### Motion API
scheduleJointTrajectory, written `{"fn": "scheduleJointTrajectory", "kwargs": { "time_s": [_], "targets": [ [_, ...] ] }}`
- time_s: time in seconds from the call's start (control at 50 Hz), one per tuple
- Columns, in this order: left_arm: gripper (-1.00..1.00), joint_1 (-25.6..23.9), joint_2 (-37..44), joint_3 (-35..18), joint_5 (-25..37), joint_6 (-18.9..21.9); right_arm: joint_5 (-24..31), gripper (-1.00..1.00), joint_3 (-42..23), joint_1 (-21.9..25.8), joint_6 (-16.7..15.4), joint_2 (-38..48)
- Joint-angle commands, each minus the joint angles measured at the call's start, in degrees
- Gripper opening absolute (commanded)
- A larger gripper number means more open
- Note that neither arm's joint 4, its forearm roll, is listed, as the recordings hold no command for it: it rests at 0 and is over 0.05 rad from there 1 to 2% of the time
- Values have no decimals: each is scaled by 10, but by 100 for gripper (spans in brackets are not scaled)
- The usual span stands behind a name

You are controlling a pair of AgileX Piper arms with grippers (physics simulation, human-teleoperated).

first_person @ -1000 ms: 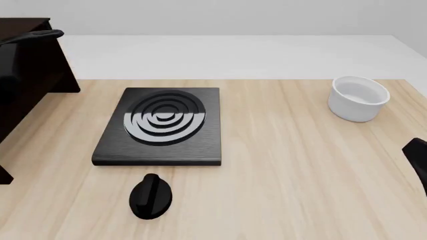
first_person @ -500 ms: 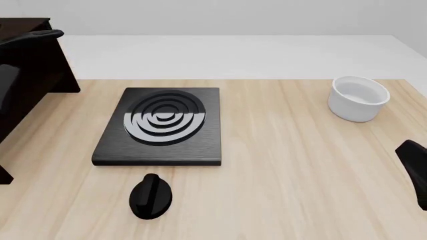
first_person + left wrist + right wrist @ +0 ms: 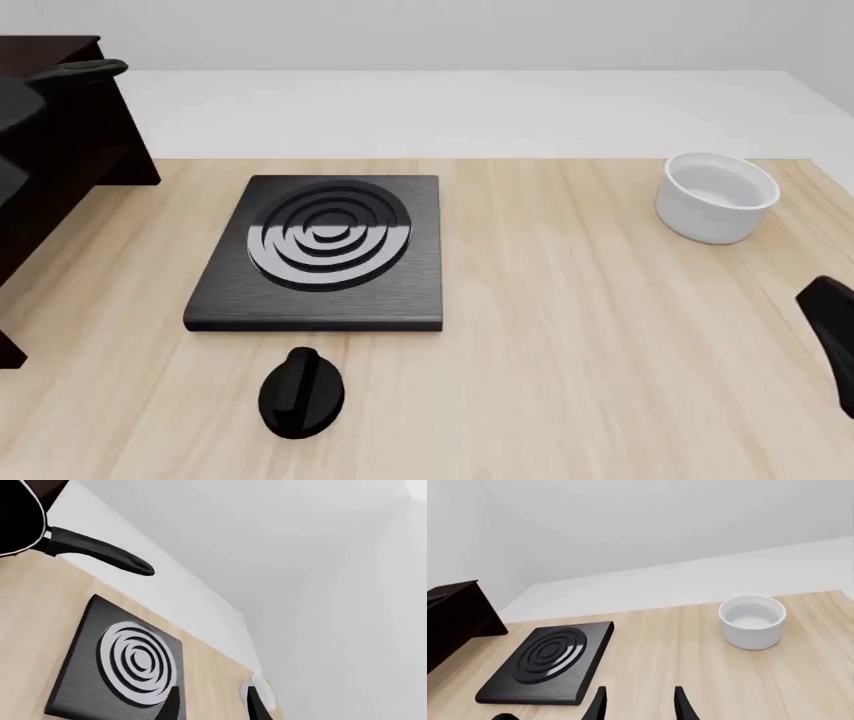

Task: Put the frying pan on the cabinet shelf.

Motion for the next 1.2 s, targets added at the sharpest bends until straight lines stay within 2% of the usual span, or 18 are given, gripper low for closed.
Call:
{"fn": "scheduleJointTrajectory", "kwargs": {
  "time_s": [0.02, 0.04, 0.18, 0.26, 0.3, 0.36, 0.4, 0.46, 0.48, 0.5, 0.52, 0.68, 0.74, 0.8, 0.88, 1.02, 1.06, 1.2],
  "targets": [
    [100, 3, -8, -17, 61, 92, -4, 100, -1, -5, 1, 0],
    [100, 2, -7, -21, 66, 104, -4, 100, -1, -5, 1, 0],
    [100, -18, -38, -17, 96, 100, -5, 100, -1, -8, 8, 0],
    [100, -20, -52, -17, 123, 126, -6, 100, 0, -7, 9, 0],
    [100, -20, -66, -11, 130, 119, -6, 100, -2, -7, 8, 0],
    [100, -10, -65, -18, 146, 159, -6, 100, -4, -10, 12, 0],
    [100, 6, -60, -25, 158, 214, -10, 100, -1, -12, 32, 0],
    [100, -1, -65, -22, 167, 235, -10, 100, 0, -18, 41, 0],
    [100, 3, -60, -26, 171, 256, -10, 100, 0, -18, 40, 0],
    [100, 20, -53, -29, 173, 307, -11, 100, 0, -18, 41, 0],
    [100, 24, -54, -29, 172, 316, -12, 100, 1, -18, 41, 0],
    [100, 4, -78, -18, 185, 300, -16, 100, 4, -20, 46, 0],
    [100, -11, -120, 2, 196, 240, -17, 100, 4, -20, 49, 0],
    [100, -3, -154, 15, 219, 253, -16, 100, 2, -20, 47, 0],
    [100, -1, -196, 36, 239, 246, -20, 100, 5, -20, 45, 0],
    [100, 8, -233, 53, 258, 262, -22, 100, 5, -17, 46, 0],
    [100, 8, -240, 49, 265, 275, -21, 100, 4, -18, 46, 0],
    [100, 12, -262, 41, 290, 279, -20, 100, 4, -17, 45, 0]
  ]
}}
